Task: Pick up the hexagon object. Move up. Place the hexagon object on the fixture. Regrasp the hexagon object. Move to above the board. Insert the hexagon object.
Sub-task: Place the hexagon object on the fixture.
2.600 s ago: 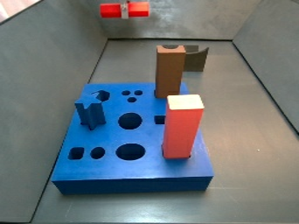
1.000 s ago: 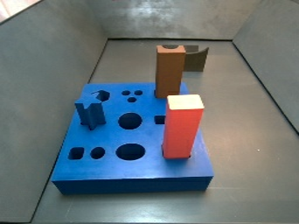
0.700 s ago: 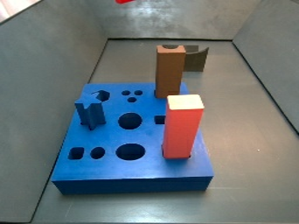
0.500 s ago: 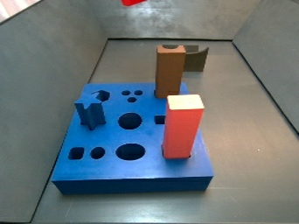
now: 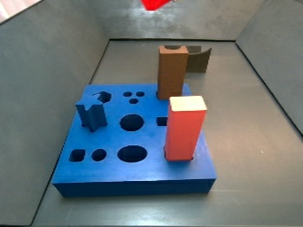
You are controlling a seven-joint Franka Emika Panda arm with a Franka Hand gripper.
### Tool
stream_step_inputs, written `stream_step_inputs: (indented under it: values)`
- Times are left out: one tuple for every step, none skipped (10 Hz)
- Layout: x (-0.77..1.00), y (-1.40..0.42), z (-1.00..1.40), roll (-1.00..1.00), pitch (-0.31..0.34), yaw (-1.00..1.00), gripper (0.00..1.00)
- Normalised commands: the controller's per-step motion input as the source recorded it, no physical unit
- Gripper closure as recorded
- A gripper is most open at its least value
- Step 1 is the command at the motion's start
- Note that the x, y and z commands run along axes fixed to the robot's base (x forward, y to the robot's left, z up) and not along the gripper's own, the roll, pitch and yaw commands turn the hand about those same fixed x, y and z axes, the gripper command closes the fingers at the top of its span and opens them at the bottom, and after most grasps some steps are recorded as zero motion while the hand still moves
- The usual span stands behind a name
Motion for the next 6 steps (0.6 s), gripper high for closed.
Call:
stream_step_inputs:
  values:
    - [1.0, 0.39, -0.19, -1.0, 0.078, 0.86, 1.0]
    - [1.0, 0.26, -0.15, -1.0, 0.123, 0.77, 1.0]
    - [0.92, 0.18, -0.1, -1.0, 0.165, 0.7, 1.0]
    - [0.82, 0.12, -0.06, -1.0, 0.214, 0.62, 1.0]
    - [0.72, 0.09, -0.04, -1.0, 0.268, 0.54, 1.0]
    - [0.61, 0.07, -0.03, -1.0, 0.341, 0.43, 1.0]
